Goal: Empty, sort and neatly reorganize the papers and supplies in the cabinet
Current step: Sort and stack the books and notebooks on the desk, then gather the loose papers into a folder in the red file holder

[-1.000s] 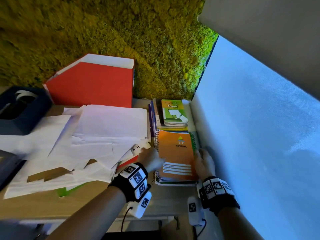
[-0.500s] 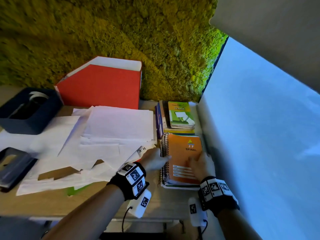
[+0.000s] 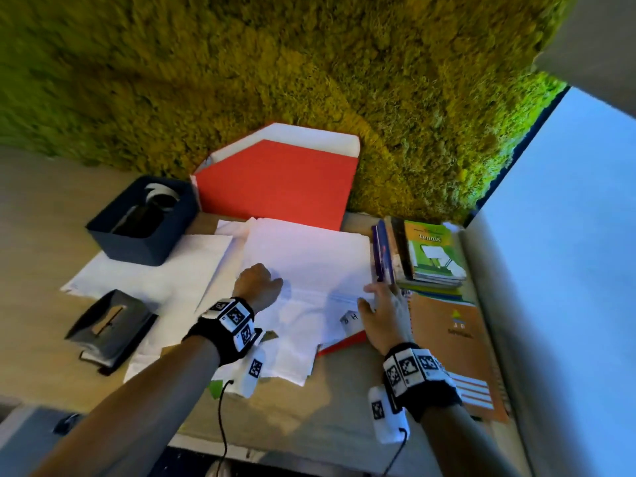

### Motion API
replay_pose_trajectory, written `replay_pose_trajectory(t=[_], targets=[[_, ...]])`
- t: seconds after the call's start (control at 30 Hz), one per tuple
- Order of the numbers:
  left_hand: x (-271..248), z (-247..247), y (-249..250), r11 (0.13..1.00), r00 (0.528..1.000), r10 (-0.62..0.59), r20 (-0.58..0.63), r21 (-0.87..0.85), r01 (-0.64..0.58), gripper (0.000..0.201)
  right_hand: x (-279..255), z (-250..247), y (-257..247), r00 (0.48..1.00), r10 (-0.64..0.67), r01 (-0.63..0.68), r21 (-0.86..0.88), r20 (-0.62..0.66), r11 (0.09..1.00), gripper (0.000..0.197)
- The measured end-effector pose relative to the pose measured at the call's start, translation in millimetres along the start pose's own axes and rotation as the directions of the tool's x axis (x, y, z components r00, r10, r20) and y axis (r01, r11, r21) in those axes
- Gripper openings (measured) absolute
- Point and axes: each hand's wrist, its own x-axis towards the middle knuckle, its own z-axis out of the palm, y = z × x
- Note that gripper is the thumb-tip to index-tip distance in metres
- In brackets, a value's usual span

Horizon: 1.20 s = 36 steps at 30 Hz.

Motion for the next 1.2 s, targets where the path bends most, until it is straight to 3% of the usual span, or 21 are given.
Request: replay_pose_trajectory(t=[0.07, 0.17, 0.27, 0.37, 0.53, 0.63, 0.7, 0.8, 0.87, 0.93, 0.97, 1.03, 1.1, 1.2], targets=[[14, -14, -18, 0.998, 0.997, -0.067, -0.050, 0.009, 0.067, 0.052, 12, 26, -1, 0.989, 0.096, -0.103, 0.057, 0.114, 0.993, 0.025], [34, -33, -36, 0.992, 0.989, -0.124, -0.084, -0.014, 0.123, 0.052, 30, 64, 8, 0.952, 0.215, -0.218, -0.014, 0.220, 0.976, 0.035], [53, -45, -43, 0.996, 0.996, -0.090, -0.009, -0.026, 0.090, 0.047, 49, 92, 20, 0.933, 0.311, -0.313, -0.019, 0.182, 0.949, 0.049], [71, -47, -46, 0.999, 0.995, -0.045, 0.087, -0.027, 0.047, 0.048, 46, 82, -28, 0.916, 0.373, -0.376, -0.007, 0.145, 0.926, 0.046], [86, -48, -34, 0.994, 0.980, 0.087, 0.180, 0.047, -0.097, 0.046, 43, 82, -52, 0.924, 0.368, -0.360, -0.084, 0.105, 0.929, 0.046], [86, -56, -17, 0.963, 0.954, 0.204, 0.222, 0.130, -0.236, 0.032, 38, 85, -64, 0.958, 0.277, -0.247, -0.267, 0.080, 0.932, 0.051], [84, -67, -1, 0.948, 0.933, 0.274, 0.233, 0.097, -0.303, 0.019, 38, 86, -72, 0.988, 0.155, -0.134, -0.350, 0.030, 0.927, 0.051], [79, -87, 22, 0.941, 0.913, 0.331, 0.239, -0.162, -0.299, 0.023, 45, 85, -84, 0.997, -0.065, 0.047, -0.341, -0.039, 0.939, 0.044], [72, -102, 32, 0.886, 0.904, 0.382, 0.193, -0.356, -0.298, 0.024, 51, 82, -89, 0.965, -0.246, 0.210, -0.294, -0.091, 0.933, 0.046], [66, -114, 36, 0.811, 0.898, 0.415, 0.146, -0.506, -0.292, 0.010, 49, 78, -101, 0.924, -0.376, 0.357, -0.203, -0.062, 0.912, 0.059], [63, -120, 39, 0.769, 0.900, 0.419, 0.117, -0.573, -0.284, 0.003, 45, 76, -109, 0.911, -0.409, 0.396, -0.169, -0.047, 0.902, 0.064], [63, -128, 45, 0.710, 0.908, 0.411, 0.079, -0.652, -0.265, 0.013, 44, 75, -117, 0.893, -0.446, 0.429, -0.192, -0.052, 0.882, 0.069], [64, -135, 55, 0.677, 0.904, 0.418, 0.093, -0.695, -0.241, 0.035, 49, 73, -123, 0.877, -0.451, 0.419, -0.196, -0.167, 0.887, 0.053], [59, -145, 63, 0.566, 0.846, 0.532, 0.047, -0.763, -0.313, 0.042, 62, 57, -131, 0.833, -0.395, 0.368, -0.144, -0.387, 0.919, 0.028]])
